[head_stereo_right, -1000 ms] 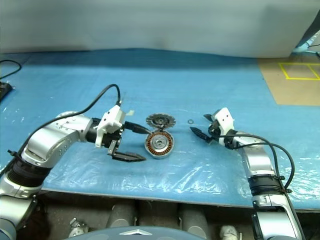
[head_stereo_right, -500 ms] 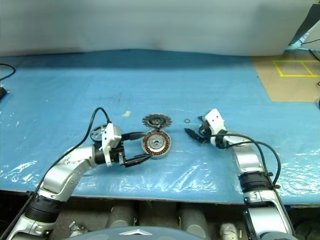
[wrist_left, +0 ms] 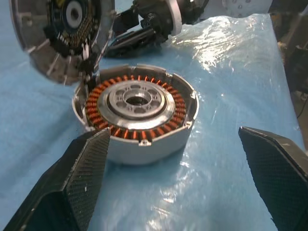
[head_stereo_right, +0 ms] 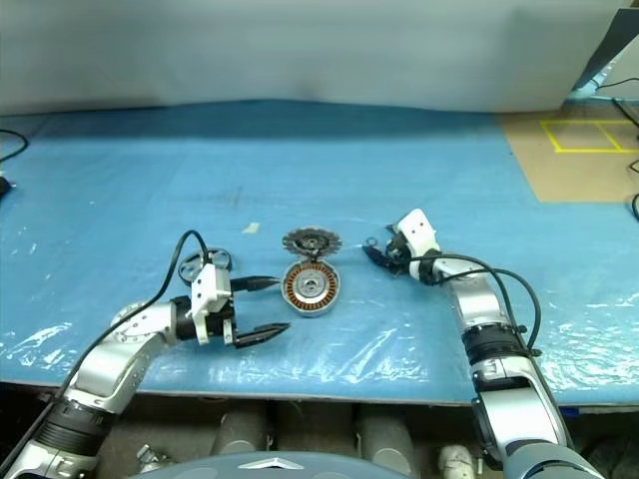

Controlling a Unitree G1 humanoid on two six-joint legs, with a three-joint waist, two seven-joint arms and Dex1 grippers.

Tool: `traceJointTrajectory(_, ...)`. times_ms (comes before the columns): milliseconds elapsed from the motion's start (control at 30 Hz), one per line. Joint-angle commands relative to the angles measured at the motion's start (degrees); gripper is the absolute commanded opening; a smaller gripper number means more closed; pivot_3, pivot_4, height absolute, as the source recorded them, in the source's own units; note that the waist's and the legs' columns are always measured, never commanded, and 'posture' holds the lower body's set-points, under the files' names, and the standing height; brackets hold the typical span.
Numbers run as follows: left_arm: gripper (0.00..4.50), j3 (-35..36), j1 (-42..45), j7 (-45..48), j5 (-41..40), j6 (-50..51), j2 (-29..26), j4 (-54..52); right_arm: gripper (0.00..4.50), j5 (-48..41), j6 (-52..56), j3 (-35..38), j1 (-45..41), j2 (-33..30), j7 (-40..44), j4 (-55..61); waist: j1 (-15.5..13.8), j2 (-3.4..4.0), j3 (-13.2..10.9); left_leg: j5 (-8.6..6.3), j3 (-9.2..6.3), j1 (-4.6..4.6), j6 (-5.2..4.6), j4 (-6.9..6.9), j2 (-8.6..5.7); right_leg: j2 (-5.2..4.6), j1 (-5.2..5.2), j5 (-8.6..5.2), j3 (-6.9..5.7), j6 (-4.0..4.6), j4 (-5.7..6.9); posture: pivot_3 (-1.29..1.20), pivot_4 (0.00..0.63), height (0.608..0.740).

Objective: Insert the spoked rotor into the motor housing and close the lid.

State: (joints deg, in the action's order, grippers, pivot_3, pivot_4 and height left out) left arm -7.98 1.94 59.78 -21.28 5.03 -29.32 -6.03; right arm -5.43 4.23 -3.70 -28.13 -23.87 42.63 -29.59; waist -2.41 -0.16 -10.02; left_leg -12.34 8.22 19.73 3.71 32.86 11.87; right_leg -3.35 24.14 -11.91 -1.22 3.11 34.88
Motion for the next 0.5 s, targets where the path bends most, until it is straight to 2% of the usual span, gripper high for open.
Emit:
traceJointTrajectory(33, 4.5, 0.8, -0.8, 1.4, 0.8, -4.3, -0.4, 0.6, 2.24, 1.9, 2.2, -1.2, 1.8, 0.0, -0.9, -1.6, -0.1, -0.02, 0.0, -0.07, 0.01, -0.03, -0.13, 0.0, 0.01, 0.0, -0.04, 0.0, 0.0, 0.0, 0.0, 0.0, 0.15, 0.74)
traceJointTrajectory(100, 4.5, 1.2, -0.7, 1.2, 0.4, -4.7, -0.1, 1.0, 1.57, 2.0, 2.5, -1.3, 2.0, 0.0, -1.2, -1.8, -0.1, -0.03, 0.1, -0.08, 0.03, -0.1, -0.14, 0.0, 0.02, 0.0, -0.08, 0.0, 0.0, 0.01, 0.0, 0.0, 0.15, 0.74)
traceJointTrajectory(233, 4.5, 2.1, -0.2, 0.7, -0.5, -5.3, 0.8, 0.9, 1.57, 0.7, 3.9, -0.9, 3.0, -0.7, -0.1, 0.2, -0.2, -0.07, 0.3, -0.09, 0.05, -0.16, -0.15, 0.0, 0.02, -0.02, -0.14, 0.0, 0.0, 0.01, -0.01, 0.0, 0.15, 0.74)
traceJointTrajectory(400, 4.5, 1.9, -0.4, 1.8, 0.4, -7.5, 1.1, 2.3, 0.6, -0.6, 5.4, 0.2, 5.4, -2.3, 1.4, 5.8, -0.2, -0.09, 0.3, -0.08, 0.07, -0.14, -0.15, -0.08, 0.01, -0.01, -0.13, 0.0, 0.0, 0.01, -0.07, 0.0, 0.15, 0.74)
traceJointTrajectory(500, 4.5, 1.8, -0.4, 2.1, -0.1, -7.7, 1.4, 2.4, 0.6, -3.9, 6.6, 0.8, 8.4, -3.8, 5.6, 13.1, -0.3, -0.09, 0.3, -0.09, 0.07, -0.13, -0.16, -0.12, 0.02, 0.0, -0.13, 0.0, 0.0, 0.0, -0.11, 0.0, 0.15, 0.74)
